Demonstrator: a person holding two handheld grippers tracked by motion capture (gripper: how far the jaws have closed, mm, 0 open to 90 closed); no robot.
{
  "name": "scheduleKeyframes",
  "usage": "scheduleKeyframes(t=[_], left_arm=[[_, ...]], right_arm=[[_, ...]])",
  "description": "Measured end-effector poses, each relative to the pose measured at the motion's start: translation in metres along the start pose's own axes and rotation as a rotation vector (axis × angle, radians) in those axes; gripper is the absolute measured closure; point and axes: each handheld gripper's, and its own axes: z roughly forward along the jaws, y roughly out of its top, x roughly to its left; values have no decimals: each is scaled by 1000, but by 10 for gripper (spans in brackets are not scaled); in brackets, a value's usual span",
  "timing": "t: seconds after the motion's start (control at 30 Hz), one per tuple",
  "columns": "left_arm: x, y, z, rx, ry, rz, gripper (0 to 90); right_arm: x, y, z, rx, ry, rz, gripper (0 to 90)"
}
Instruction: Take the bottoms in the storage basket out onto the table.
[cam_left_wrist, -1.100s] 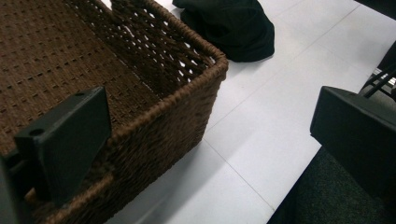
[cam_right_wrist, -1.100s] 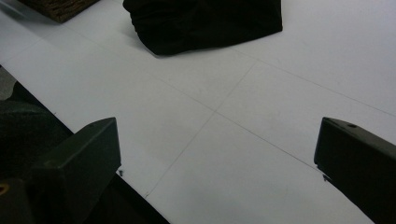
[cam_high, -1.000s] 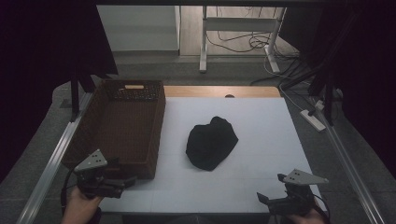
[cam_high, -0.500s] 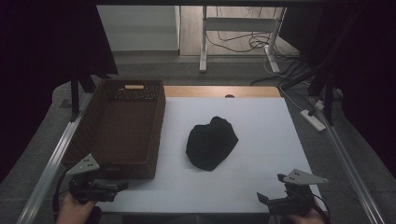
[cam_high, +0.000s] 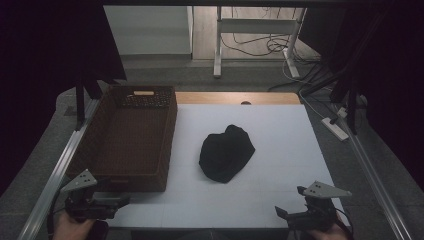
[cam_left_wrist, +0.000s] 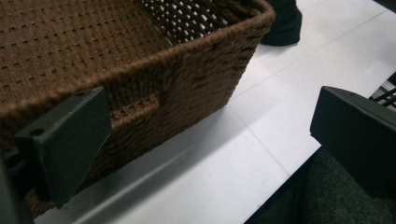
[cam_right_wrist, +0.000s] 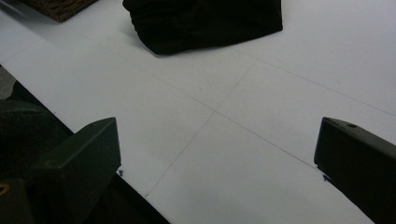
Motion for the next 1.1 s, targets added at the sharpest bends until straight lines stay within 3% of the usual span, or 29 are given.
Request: scheduleKeyframes(t=[0.7, 1.1], left_arm=[[13, -13, -4, 27, 44, -24, 0], [17, -16, -6, 66, 63, -33, 0]], right_arm=[[0, 0, 0, 1, -1, 0, 9], [0, 0, 0, 2, -1, 0, 9]])
